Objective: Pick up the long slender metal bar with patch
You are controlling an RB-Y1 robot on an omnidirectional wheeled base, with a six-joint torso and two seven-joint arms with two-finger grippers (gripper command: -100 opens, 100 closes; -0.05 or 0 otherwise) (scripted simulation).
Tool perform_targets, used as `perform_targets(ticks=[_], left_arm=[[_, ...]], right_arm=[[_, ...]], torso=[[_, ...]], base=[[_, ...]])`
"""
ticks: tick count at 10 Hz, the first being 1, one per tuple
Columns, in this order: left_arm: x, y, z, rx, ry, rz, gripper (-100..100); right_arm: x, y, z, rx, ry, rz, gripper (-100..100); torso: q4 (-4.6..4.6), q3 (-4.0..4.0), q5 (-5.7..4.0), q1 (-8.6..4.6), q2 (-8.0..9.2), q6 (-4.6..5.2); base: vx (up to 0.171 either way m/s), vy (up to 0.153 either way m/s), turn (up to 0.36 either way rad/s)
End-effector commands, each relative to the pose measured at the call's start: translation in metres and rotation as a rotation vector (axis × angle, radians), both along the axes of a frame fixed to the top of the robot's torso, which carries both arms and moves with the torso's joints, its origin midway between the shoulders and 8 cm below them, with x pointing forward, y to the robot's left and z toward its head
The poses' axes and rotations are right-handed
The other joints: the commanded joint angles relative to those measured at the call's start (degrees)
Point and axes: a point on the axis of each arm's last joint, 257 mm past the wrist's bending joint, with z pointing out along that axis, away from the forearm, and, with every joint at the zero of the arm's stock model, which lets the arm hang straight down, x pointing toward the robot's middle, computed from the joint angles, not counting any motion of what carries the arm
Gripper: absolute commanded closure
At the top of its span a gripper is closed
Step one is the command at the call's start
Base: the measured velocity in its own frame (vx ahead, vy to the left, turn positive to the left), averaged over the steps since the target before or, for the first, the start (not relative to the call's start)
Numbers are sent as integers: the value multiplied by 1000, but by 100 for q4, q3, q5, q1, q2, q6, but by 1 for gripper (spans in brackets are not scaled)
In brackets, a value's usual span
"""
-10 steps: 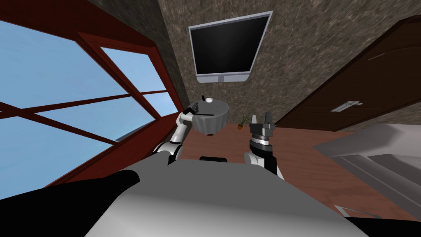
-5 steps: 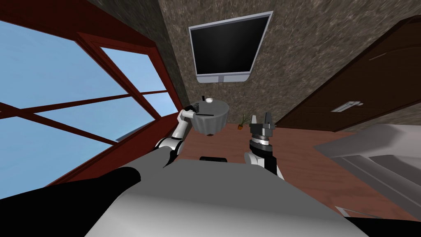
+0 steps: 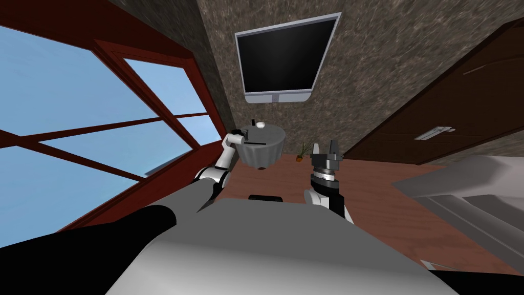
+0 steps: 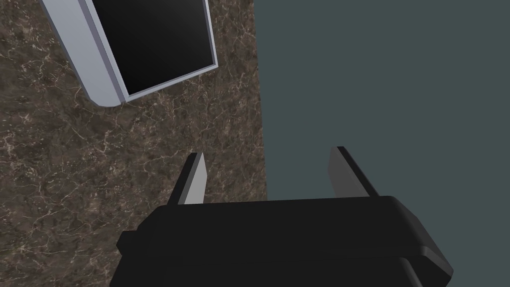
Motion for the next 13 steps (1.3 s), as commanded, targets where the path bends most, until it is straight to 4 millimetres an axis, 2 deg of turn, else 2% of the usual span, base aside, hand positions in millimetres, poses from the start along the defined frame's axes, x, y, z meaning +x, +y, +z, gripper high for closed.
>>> perform_targets(ticks=[1, 3, 4, 5, 7, 8, 10, 11, 13], left_arm=[[4, -3, -2, 4, 50, 2, -100], [1, 0, -14, 9, 101, 11, -100], [5, -5, -12, 13, 134, 8, -100], [2, -2, -22, 16, 174, 16, -100], [2, -7, -23, 23, 224, 13, -100], [-2, -4, -35, 26, 265, 22, -100], [-4, -10, -34, 35, 313, 16, -100], [-9, -6, -48, 37, 360, 26, -100], [-12, -12, -46, 46, 405, 19, -100]], right_arm=[[0, 0, 0, 0, 0, 0, 0], [0, 0, 0, 0, 0, 0, 0], [0, 0, 0, 0, 0, 0, 0], [0, 0, 0, 0, 0, 0, 0], [0, 0, 0, 0, 0, 0, 0], [0, 0, 0, 0, 0, 0, 0], [0, 0, 0, 0, 0, 0, 0], [0, 0, 0, 0, 0, 0, 0], [0, 0, 0, 0, 0, 0, 0]], torso=[[0, 0, 0, 0, 0, 0], [-2, -5, 0, 0, -9, 0], [-1, -1, 0, -1, -2, 0], [-1, -4, -1, -3, -8, 0], [-1, -2, 0, 0, -3, 0], [-1, -4, -1, -1, -8, 0], [-2, -3, 0, -2, -4, 0], [-1, -5, -1, -4, -10, -1], [-2, -4, 0, -1, -6, 0]], base=[[41, 6, 27], [31, -5, 7], [45, -7, 34], [51, -6, 21], [32, -2, 21], [53, -4, 21], [39, -9, 22], [60, -11, 31], [39, -5, 24]])
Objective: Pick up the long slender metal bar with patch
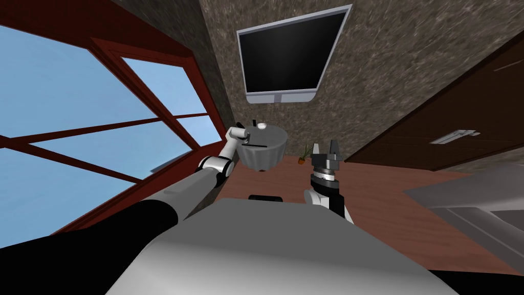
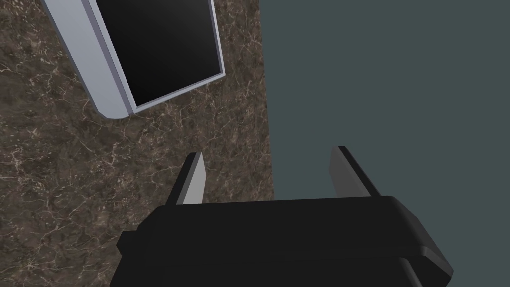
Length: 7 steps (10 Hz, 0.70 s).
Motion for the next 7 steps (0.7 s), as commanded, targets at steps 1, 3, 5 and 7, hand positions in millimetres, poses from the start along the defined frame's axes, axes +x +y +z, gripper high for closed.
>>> perform_targets(ticks=[1, 3, 5, 7], left_arm=[[-8, 2, -14, 8, 71, 6, -100], [-17, -1, -22, 17, 148, 4, -100], [-23, -7, -20, 26, 199, -6, -100], [-30, -3, -33, 28, 241, 3, -100]], right_arm=[[0, 0, 0, 0, 0, 0, 0], [0, 0, 0, 0, 0, 0, 0], [0, 0, 0, 0, 0, 0, 0], [0, 0, 0, 0, 0, 0, 0]], torso=[[0, 0, 0, 0, 0, 0], [-3, -7, 0, -1, -13, 0], [-3, -3, 1, 0, -2, 1], [-3, -4, 0, -1, -4, 0]], base=[[62, -3, 29], [88, -13, 44], [47, -10, 21], [46, -9, 22]])
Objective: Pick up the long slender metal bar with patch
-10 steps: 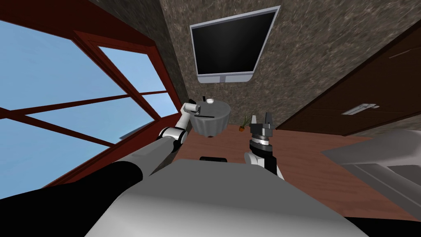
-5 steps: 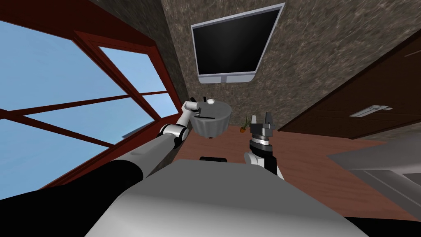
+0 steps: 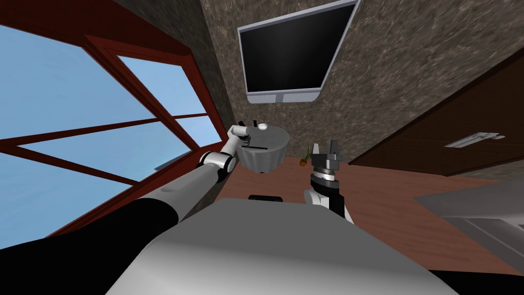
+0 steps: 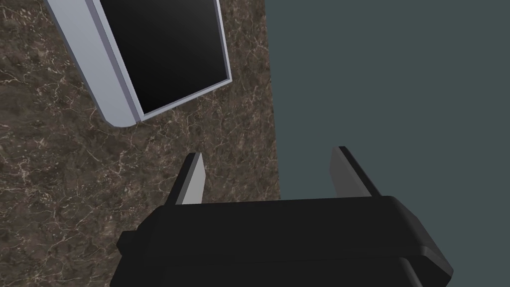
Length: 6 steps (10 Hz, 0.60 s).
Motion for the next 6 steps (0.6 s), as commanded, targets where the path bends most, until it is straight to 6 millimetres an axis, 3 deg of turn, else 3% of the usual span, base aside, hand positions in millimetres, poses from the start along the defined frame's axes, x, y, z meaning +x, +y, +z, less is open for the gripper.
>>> perform_targets(ticks=[1, 3, 6], left_arm=[[-9, -4, -4, 7, 64, -7, -100], [-14, -2, -10, 10, 89, -2, -100], [-37, -8, -20, 24, 220, -14, -100]], right_arm=[[0, 0, 0, 0, 0, 0, 0], [0, 0, 0, 0, 0, 0, 0], [0, 0, 0, 0, 0, 0, 0]], torso=[[0, 0, 0, 0, 0, 0], [-1, -4, 0, 0, -7, -1], [-2, -6, 0, -2, -11, -1]], base=[[60, -2, 51], [47, -7, 16], [79, -12, 45]])
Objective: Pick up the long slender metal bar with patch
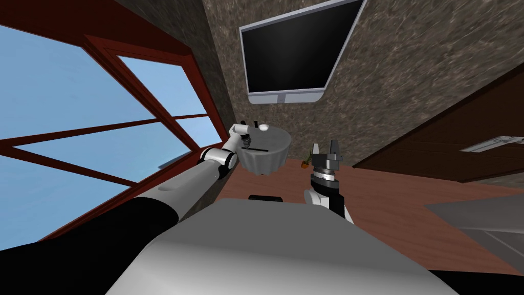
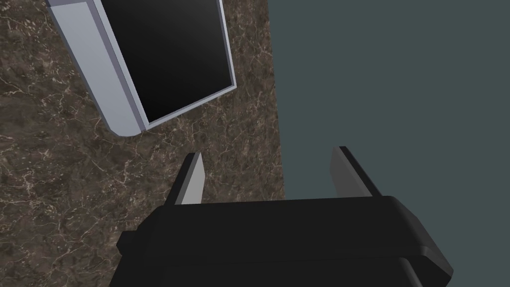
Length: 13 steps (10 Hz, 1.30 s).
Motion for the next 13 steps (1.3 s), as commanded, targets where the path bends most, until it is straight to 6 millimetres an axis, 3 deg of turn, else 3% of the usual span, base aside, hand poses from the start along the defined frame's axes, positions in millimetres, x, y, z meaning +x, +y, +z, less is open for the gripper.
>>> perform_targets(ticks=[1, 6, 13], left_arm=[[-11, -1, -4, 7, 53, -2, -100], [-50, -7, -13, 26, 238, -19, -100], [-88, -8, -15, 42, 403, -34, -100]], right_arm=[[0, 0, 0, 0, 0, 0, 0], [0, 0, 0, 0, 0, 0, 0], [0, 0, 0, 0, 0, 0, 0]], torso=[[0, 0, 0, 0, 0, 0], [1, 6, 0, 0, 12, 1], [1, 4, 0, -2, 9, 1]], base=[[75, -15, 33], [68, -15, 41], [62, -19, 35]])
